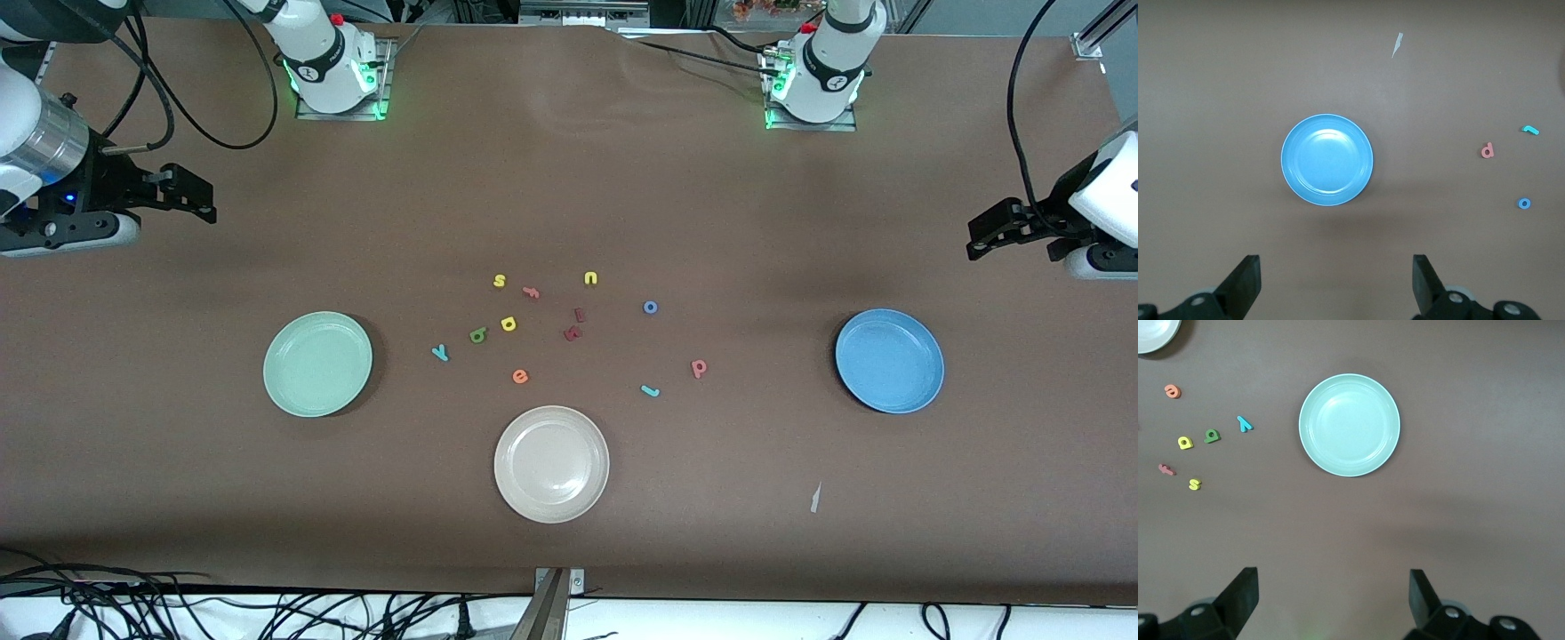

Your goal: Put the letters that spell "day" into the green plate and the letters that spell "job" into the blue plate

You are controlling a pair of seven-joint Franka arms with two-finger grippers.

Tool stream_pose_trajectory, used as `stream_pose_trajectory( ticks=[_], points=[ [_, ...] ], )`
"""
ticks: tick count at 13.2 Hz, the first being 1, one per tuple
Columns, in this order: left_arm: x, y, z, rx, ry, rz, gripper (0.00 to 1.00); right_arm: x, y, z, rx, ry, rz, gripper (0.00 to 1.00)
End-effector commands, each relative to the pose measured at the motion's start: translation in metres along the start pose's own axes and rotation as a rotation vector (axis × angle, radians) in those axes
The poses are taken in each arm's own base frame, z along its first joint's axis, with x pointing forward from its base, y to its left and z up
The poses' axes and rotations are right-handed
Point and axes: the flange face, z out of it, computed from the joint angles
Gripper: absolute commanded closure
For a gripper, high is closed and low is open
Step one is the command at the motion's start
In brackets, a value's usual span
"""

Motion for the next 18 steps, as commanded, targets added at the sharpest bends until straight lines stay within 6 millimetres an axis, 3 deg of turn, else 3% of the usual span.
stream_pose_trajectory(
  ticks=[1, 12, 18],
  points=[
    [0.004, -0.003, -0.004, 0.024, 0.001, 0.020, 0.00, 0.000, 0.001, -0.001, -0.001, 0.007, -0.017, 0.00],
    [0.004, 0.003, -0.005, 0.024, 0.001, 0.026, 0.00, 0.000, 0.002, -0.002, 0.005, 0.012, -0.012, 0.00],
    [0.004, 0.004, -0.005, 0.024, 0.001, 0.027, 0.00, -0.001, 0.000, 0.008, 0.005, 0.004, -0.015, 0.00]
  ],
)
